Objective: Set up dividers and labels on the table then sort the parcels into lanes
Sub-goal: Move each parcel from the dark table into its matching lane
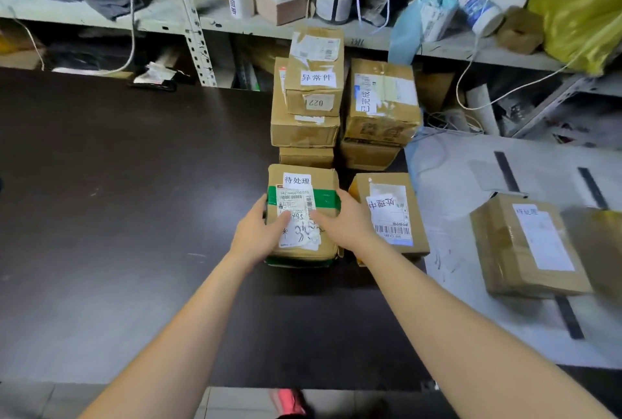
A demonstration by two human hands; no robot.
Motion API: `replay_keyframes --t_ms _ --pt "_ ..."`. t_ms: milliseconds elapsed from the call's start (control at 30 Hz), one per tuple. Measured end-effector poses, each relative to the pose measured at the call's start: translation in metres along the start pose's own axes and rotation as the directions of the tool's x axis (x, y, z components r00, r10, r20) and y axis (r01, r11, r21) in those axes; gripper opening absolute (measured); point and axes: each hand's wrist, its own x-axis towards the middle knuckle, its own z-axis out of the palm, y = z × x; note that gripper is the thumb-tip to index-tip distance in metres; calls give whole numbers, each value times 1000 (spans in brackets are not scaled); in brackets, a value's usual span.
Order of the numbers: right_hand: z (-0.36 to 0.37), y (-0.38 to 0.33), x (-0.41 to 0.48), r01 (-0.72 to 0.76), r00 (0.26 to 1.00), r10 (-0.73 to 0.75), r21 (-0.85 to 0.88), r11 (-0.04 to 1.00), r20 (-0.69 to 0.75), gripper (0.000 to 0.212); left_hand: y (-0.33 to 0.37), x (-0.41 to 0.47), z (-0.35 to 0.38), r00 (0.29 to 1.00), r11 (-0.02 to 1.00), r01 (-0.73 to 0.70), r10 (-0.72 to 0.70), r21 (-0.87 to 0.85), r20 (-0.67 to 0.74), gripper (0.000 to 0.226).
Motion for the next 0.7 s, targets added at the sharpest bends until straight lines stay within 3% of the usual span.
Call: replay_keyframes --t_ms 133,400,700 --pt "-17 -8 -15 33 999 -33 62 998 -3 61 18 -18 -6 997 998 -48 49 28 -65 35" --pt "-80 -3 -70 181 983 -176 146 973 -42 60 75 -88 9 940 980 -81 135 182 -312 60" --pt "-203 96 -148 259 962 -240 151 954 -133 67 138 -193 140 933 977 -190 211 100 -293 57"
